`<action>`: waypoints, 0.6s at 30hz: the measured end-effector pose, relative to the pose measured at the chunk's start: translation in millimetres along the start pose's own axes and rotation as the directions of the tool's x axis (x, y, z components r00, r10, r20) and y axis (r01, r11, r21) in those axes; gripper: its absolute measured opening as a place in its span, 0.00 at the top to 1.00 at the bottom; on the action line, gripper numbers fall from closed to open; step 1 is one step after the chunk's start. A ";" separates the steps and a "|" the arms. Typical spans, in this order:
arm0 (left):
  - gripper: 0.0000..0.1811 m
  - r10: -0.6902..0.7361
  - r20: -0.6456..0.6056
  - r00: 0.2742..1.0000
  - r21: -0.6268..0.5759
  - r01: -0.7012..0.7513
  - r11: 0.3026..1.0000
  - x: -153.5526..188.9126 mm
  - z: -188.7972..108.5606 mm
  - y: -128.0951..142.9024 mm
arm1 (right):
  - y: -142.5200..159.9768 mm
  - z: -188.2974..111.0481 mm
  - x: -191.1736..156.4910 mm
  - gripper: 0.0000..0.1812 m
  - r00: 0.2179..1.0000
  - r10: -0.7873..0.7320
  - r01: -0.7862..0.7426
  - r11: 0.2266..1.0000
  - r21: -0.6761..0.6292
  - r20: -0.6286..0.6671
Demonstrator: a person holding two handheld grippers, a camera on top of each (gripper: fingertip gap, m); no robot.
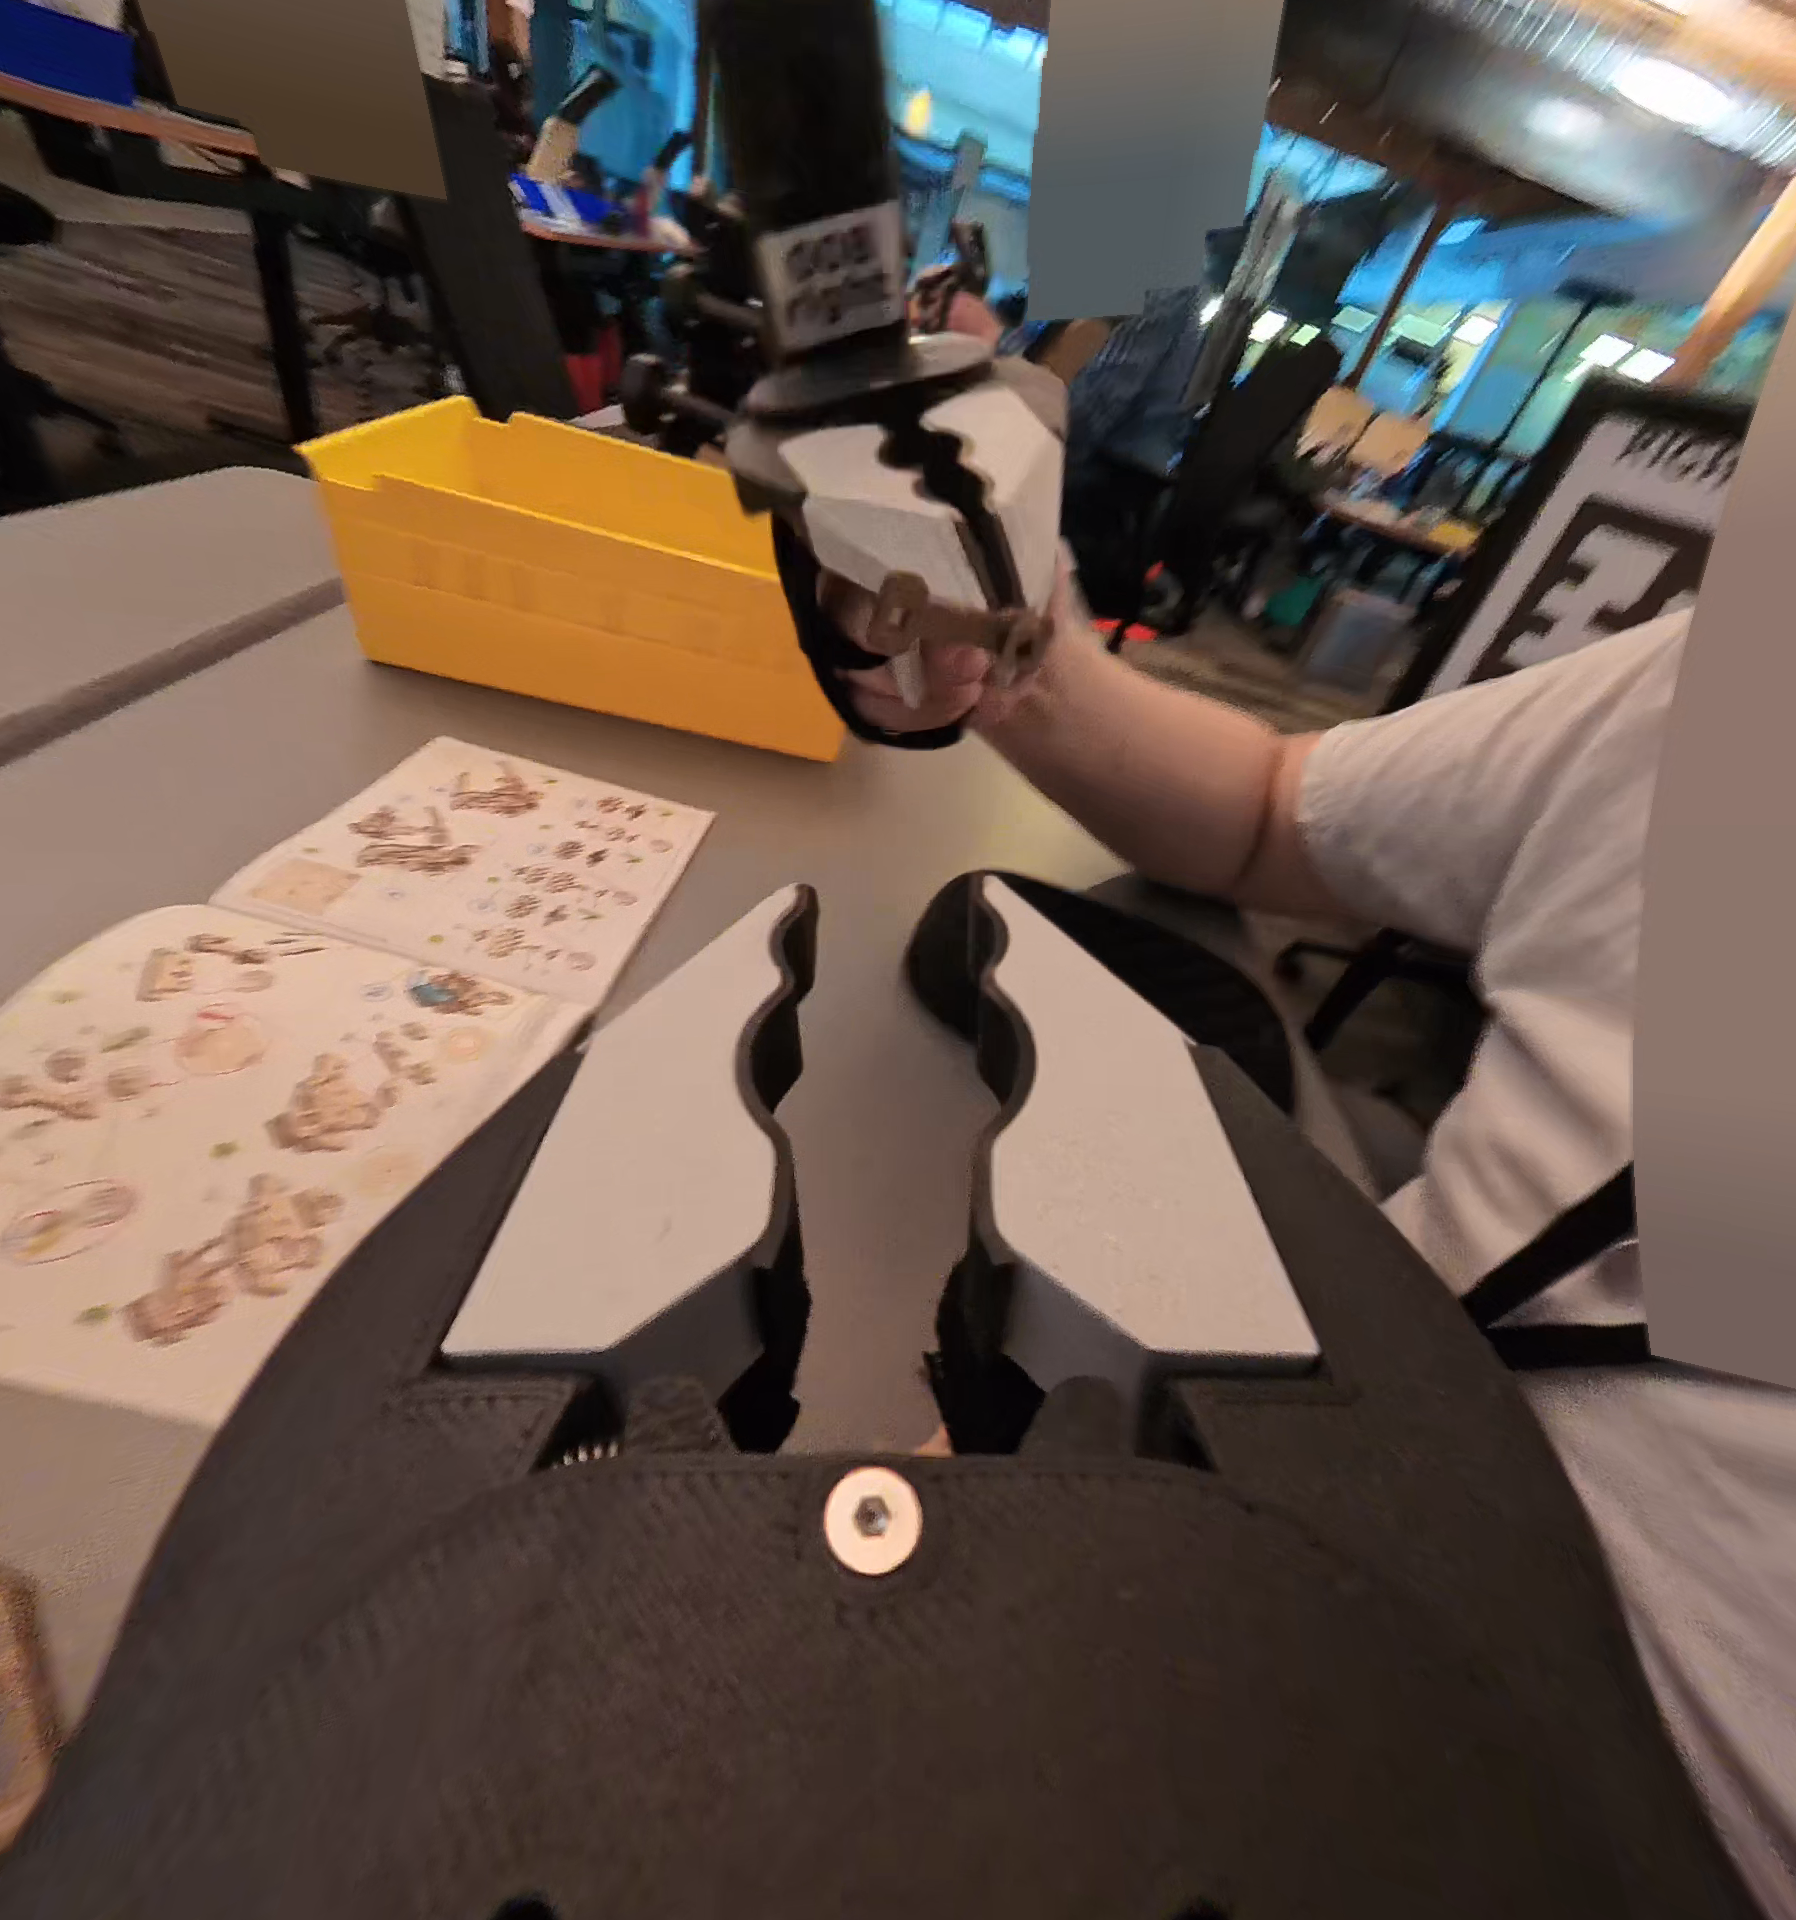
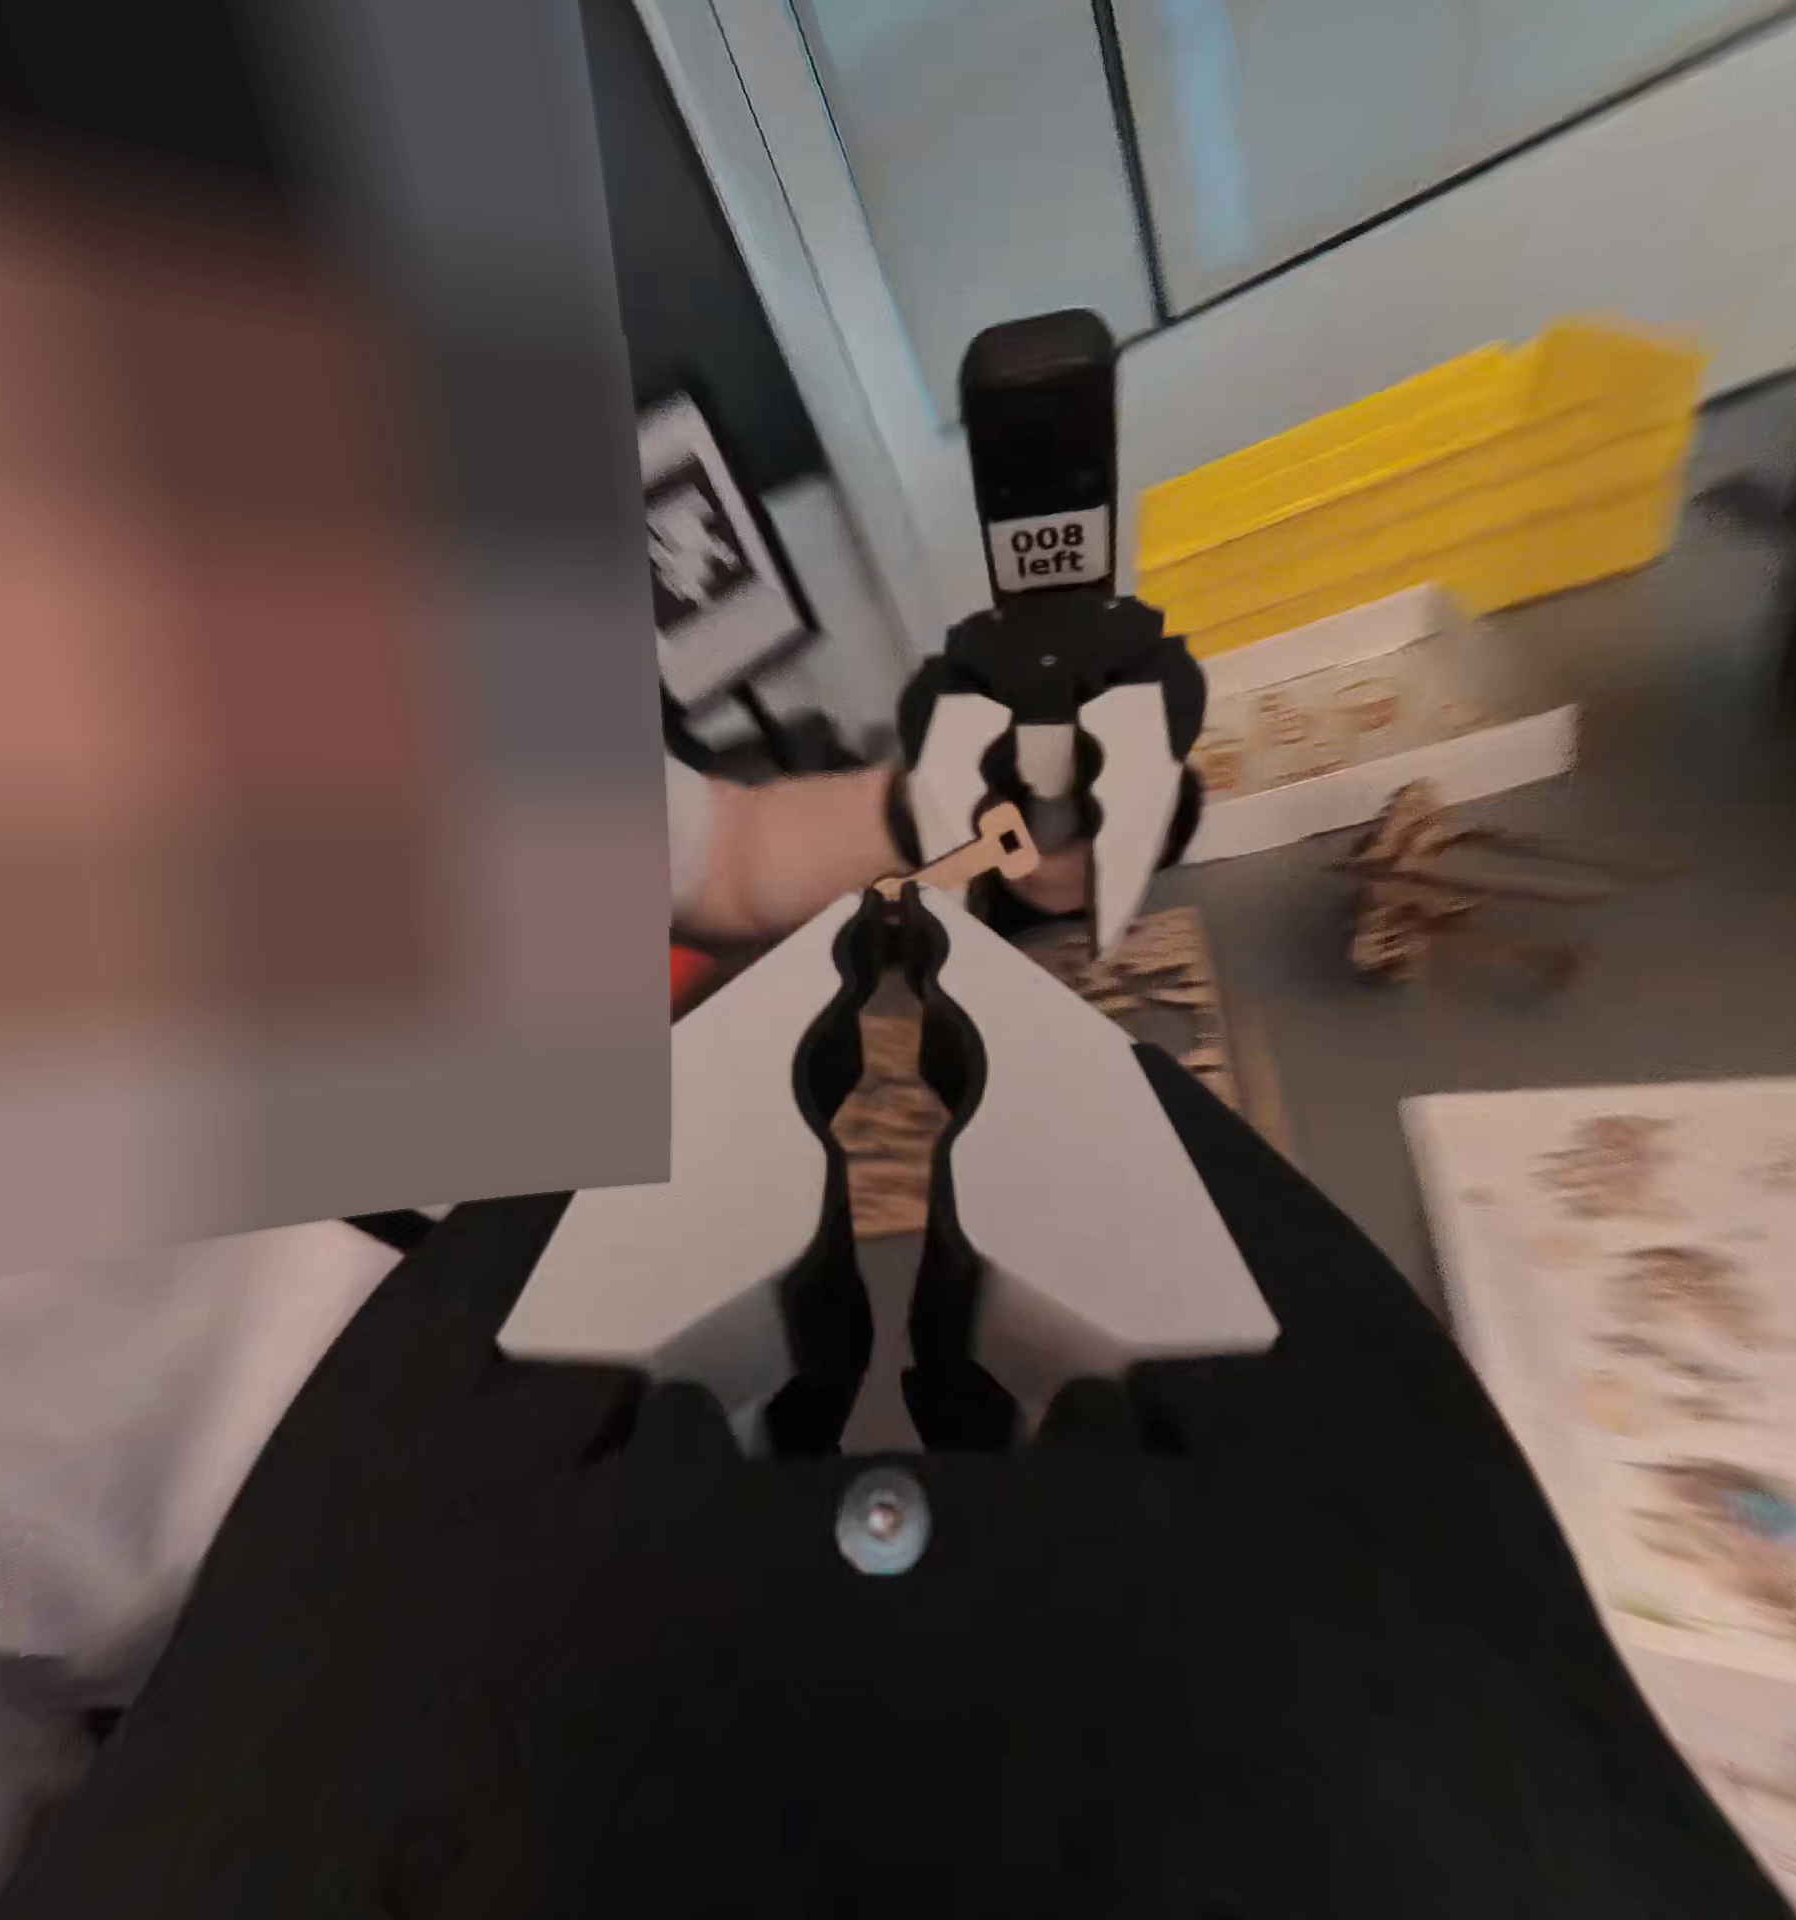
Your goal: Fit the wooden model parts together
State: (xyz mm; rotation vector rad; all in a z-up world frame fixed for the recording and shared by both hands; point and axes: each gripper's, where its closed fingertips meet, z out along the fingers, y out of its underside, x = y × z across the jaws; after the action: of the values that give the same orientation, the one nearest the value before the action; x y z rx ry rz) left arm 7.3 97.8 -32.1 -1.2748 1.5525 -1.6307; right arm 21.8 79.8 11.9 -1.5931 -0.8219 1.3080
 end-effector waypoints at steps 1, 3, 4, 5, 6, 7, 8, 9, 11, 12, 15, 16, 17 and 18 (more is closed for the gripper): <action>0.84 -0.048 -0.043 0.998 0.015 0.049 0.999 4.3 1.5 -1.4 | 1.2 2.4 -1.6 0.99 0.985 -0.156 0.152 0.987 -0.051 -0.078; 0.82 -0.150 -0.140 0.979 0.042 0.157 0.987 12.3 3.7 -5.4 | 5.8 6.1 -1.4 0.99 0.901 -0.395 0.367 0.915 -0.169 -0.180; 0.82 -0.197 -0.191 0.962 0.062 0.212 0.975 15.8 3.6 -9.3 | 9.6 8.7 -3.4 0.99 0.864 -0.468 0.428 0.878 -0.214 -0.189; 0.82 -0.241 -0.236 0.941 0.082 0.266 0.960 18.2 3.1 -13.5 | 13.1 11.2 -4.2 0.99 0.836 -0.513 0.465 0.851 -0.245 -0.193; 0.82 -0.275 -0.272 0.922 0.095 0.310 0.946 19.5 2.7 -16.7 | 16.4 12.6 -1.6 0.99 0.815 -0.540 0.480 0.832 -0.278 -0.208; 0.82 -0.296 -0.303 0.906 0.103 0.339 0.935 21.1 2.3 -19.1 | 20.0 14.4 -1.4 0.99 0.803 -0.560 0.495 0.817 -0.297 -0.203; 0.82 -0.308 -0.318 0.897 0.107 0.357 0.928 21.6 2.6 -20.0 | 21.5 16.5 -2.5 0.99 0.794 -0.575 0.510 0.807 -0.298 -0.197; 0.82 -0.317 -0.313 0.895 0.104 0.364 0.926 20.5 4.1 -18.7 | 21.3 17.5 -1.7 0.99 0.781 -0.590 0.525 0.797 -0.298 -0.205; 0.82 -0.321 -0.289 0.902 0.089 0.359 0.929 18.2 7.7 -14.3 | 20.7 18.4 -0.1 0.99 0.754 -0.620 0.554 0.777 -0.299 -0.215; 0.83 -0.323 -0.287 0.902 0.085 0.360 0.929 18.4 8.9 -13.2 | 20.9 18.4 1.6 0.99 0.747 -0.627 0.557 0.772 -0.305 -0.222; 0.84 -0.334 -0.297 0.895 0.074 0.370 0.926 19.8 12.1 -10.9 | 23.2 19.6 4.7 0.99 0.744 -0.628 0.558 0.771 -0.307 -0.226; 0.85 -0.337 -0.298 0.893 0.072 0.373 0.925 19.8 13.2 -9.7 | 24.4 20.3 5.9 0.99 0.744 -0.628 0.557 0.771 -0.308 -0.228; 0.87 -0.341 -0.299 0.891 0.071 0.377 0.923 19.4 14.1 -8.7 | 26.1 21.5 6.3 0.99 0.746 -0.627 0.557 0.772 -0.308 -0.223; 0.90 -0.342 -0.303 0.889 0.073 0.380 0.922 19.3 14.4 -8.3 | 27.2 22.2 7.5 0.99 0.745 -0.628 0.556 0.771 -0.310 -0.225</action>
State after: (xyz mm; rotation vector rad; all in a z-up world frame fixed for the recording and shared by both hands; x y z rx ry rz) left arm 14.1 76.0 -20.9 -1.3653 1.3934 -2.2003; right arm 0.6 81.0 -17.1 -1.4707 -1.1793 0.4888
